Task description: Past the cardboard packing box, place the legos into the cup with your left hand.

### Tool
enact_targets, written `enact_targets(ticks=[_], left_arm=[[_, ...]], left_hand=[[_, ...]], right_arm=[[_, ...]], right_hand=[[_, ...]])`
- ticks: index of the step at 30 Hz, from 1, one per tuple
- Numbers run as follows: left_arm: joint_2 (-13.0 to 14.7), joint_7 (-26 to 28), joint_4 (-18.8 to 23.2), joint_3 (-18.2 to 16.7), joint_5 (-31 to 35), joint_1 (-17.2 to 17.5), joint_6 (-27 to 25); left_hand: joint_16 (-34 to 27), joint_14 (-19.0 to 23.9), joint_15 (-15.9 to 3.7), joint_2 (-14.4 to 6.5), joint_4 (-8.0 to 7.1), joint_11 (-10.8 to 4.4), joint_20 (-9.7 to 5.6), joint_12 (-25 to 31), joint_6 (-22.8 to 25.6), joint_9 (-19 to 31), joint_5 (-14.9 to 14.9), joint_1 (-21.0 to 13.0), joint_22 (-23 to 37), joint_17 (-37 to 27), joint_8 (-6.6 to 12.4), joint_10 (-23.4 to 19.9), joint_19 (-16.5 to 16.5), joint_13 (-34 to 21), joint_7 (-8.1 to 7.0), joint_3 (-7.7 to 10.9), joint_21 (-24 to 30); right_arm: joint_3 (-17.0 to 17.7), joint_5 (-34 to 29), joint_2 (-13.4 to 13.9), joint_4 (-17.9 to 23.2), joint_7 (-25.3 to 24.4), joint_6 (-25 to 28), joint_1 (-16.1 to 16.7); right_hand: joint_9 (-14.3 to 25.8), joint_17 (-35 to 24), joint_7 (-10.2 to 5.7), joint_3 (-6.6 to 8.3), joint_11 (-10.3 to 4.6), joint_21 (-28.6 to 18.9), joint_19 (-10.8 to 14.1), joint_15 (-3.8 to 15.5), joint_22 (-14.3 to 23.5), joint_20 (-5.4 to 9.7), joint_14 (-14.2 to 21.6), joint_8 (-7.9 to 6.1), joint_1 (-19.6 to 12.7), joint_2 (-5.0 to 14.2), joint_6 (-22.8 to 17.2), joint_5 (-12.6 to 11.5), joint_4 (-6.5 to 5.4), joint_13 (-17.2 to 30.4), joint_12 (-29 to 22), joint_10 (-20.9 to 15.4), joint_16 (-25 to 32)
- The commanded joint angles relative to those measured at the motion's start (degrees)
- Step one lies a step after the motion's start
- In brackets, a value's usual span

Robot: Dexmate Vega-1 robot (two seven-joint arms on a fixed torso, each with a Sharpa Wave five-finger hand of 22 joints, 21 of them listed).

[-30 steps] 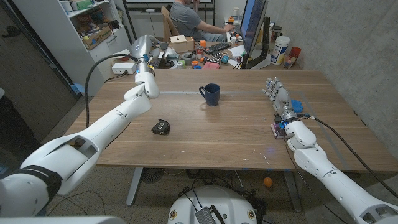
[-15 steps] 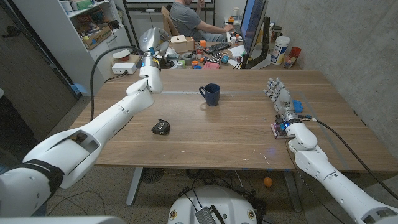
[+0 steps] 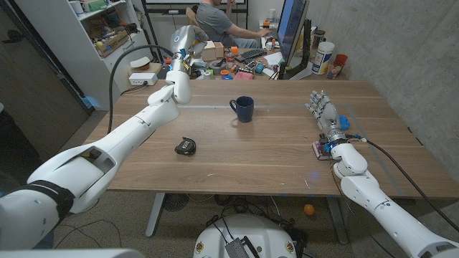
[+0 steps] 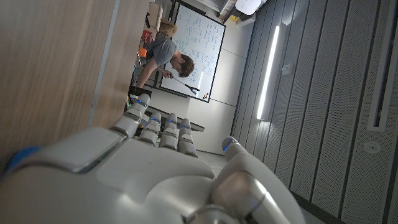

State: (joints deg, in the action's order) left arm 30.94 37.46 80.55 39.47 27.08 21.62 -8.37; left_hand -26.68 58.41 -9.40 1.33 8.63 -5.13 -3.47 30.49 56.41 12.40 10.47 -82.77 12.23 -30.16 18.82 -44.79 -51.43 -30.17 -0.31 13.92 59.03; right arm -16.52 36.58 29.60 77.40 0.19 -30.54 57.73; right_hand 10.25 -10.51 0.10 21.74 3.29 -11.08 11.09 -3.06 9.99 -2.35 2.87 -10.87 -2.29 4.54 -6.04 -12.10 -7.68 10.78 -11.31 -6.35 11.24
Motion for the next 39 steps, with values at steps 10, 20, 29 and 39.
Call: enact_targets(ticks=[10,20,29,39], left_arm=[[0.18,-3.65,2.22,1.19,4.03,-0.92,3.84],[0.54,-5.42,2.92,1.86,5.73,-1.1,6.68],[0.18,-6.28,3.22,2.21,6.95,-1.11,8.61],[-0.75,-7.57,2.77,2.82,7.55,-1.58,10.59]], left_hand=[[0.4,0.98,-3.91,-3.36,0.39,-0.29,-8.87,-0.35,0.39,0.15,0.15,-4.27,-0.05,-0.41,-0.27,-0.45,3.44,-0.32,-0.12,1.01,1.14],[0.64,1.04,-3.92,-3.26,0.41,-0.37,-8.86,-0.52,0.53,0.19,0.15,-4.26,-0.17,-0.57,-0.44,-0.49,3.71,-0.46,-0.15,1.09,1.68],[0.84,1.21,-3.91,-3.24,0.38,-0.46,-8.84,-0.67,0.8,0.22,0.17,-4.21,-0.29,-0.76,-0.58,-0.66,4.01,-0.6,-0.16,1.2,2.26],[1.1,1.32,-3.88,-3.25,0.39,-0.51,-8.85,-0.9,0.88,0.26,0.19,-4.21,-0.44,-0.94,-0.82,-0.7,4.38,-0.72,-0.24,1.36,2.84]], right_arm=[[0.66,-0.1,-0.25,0.99,-0.53,-1.8,1.7],[1.01,-0.51,-0.12,2.12,-1.33,-2.27,2.71],[1.41,-0.86,-0.19,2.92,-2.04,-3.1,3.82],[2.05,-1.0,0.0,3.9,-2.58,-3.92,5.18]], right_hand=[[0.25,-0.21,-0.12,-0.36,-0.19,-0.31,0.04,-0.33,0.12,0.31,0.46,-0.14,0.27,-0.09,-0.38,-0.64,0.07,0.22,0.01,-0.48,-0.05],[0.25,-0.21,-0.11,-0.41,-0.16,-0.32,0.04,-0.39,0.11,0.31,0.47,-0.12,0.27,-0.09,-0.38,-0.67,0.06,0.22,0.01,-0.5,-0.06],[0.25,-0.2,-0.11,-0.44,-0.21,-0.32,0.03,-0.32,0.11,0.31,0.46,-0.09,0.26,-0.07,-0.34,-0.69,0.06,0.22,0.02,-0.51,-0.08],[0.25,-0.2,-0.1,-0.49,-0.28,-0.32,0.02,-0.29,0.11,0.32,0.57,-0.11,0.25,-0.07,-0.43,-0.71,0.06,0.22,0.02,-0.56,-0.05]])
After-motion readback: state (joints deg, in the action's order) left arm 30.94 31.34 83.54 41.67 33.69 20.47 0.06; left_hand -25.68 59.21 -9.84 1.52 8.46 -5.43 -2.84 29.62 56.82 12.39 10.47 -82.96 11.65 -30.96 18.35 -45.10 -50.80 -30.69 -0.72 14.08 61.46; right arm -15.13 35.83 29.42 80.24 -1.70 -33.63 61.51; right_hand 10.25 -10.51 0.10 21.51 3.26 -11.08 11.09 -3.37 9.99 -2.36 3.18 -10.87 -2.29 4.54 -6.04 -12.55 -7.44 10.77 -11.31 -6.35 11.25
